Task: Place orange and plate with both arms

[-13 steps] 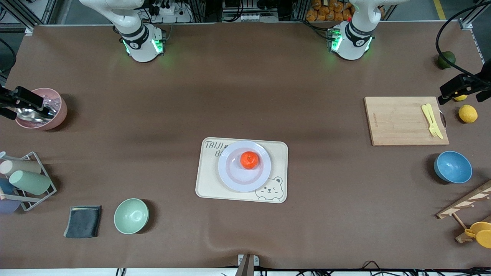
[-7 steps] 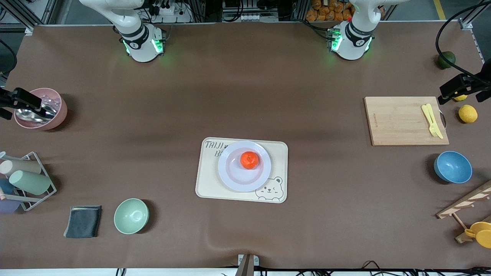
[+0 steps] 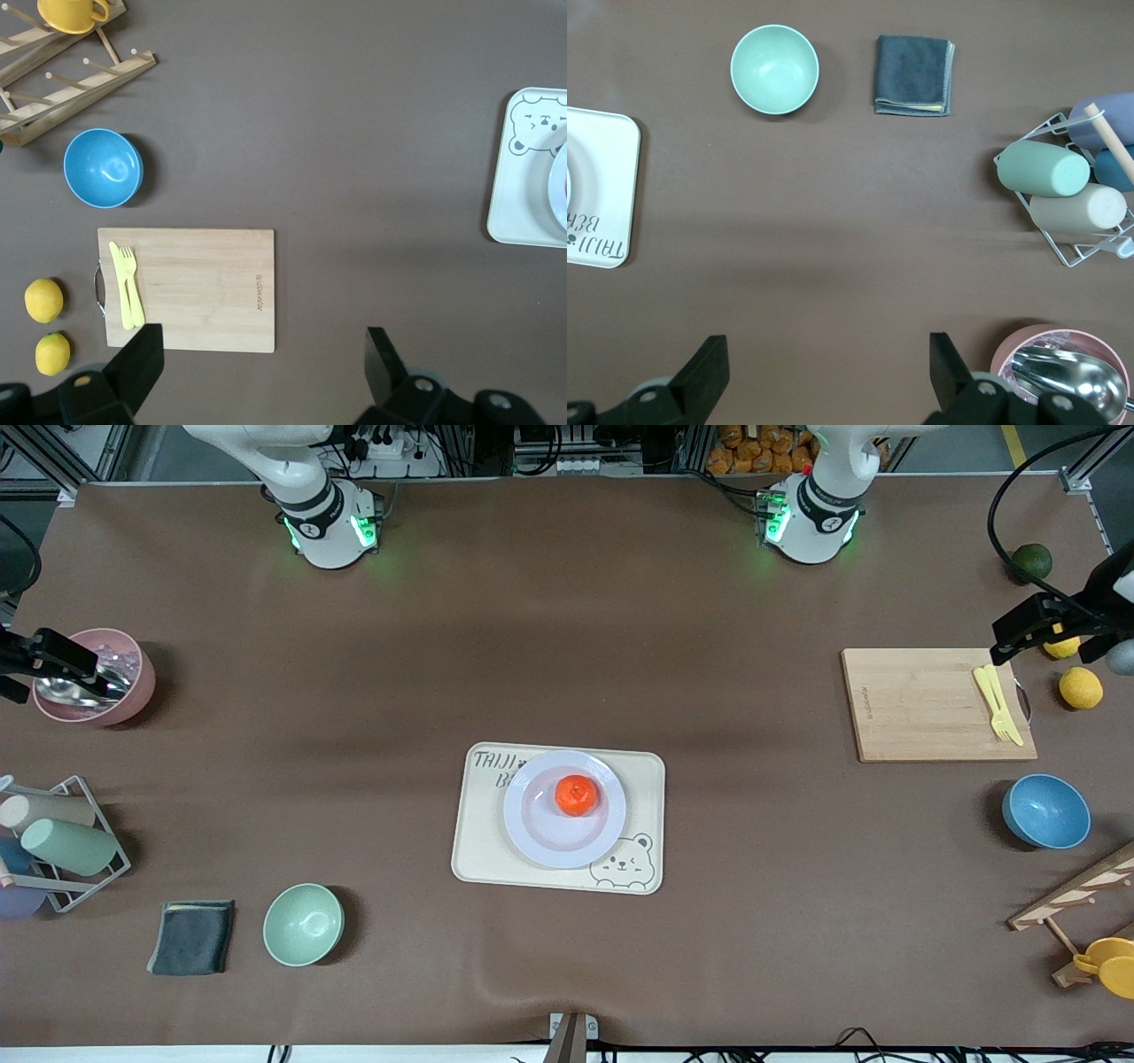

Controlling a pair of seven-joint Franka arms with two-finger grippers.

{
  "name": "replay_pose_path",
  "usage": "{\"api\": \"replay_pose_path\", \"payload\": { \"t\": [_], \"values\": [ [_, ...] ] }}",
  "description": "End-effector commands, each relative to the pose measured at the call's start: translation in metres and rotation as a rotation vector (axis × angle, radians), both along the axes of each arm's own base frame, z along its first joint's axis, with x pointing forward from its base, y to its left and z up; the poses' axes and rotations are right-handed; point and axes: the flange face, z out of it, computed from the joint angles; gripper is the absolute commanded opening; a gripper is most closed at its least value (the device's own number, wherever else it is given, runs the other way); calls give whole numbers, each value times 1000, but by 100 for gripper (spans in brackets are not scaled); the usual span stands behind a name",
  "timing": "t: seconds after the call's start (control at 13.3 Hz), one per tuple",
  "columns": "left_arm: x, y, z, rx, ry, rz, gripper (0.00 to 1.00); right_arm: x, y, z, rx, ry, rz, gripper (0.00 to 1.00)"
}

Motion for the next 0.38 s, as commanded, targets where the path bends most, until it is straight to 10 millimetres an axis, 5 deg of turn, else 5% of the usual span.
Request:
{"api": "replay_pose_path", "payload": {
  "t": [0.0,0.3],
  "values": [
    [2,-2,-2,-27,14,-24,100,-3,6,5,-14,-8,-4,100],
    [2,-12,-3,-29,16,-43,100,0,13,1,-24,-3,21,100]
  ]
}}
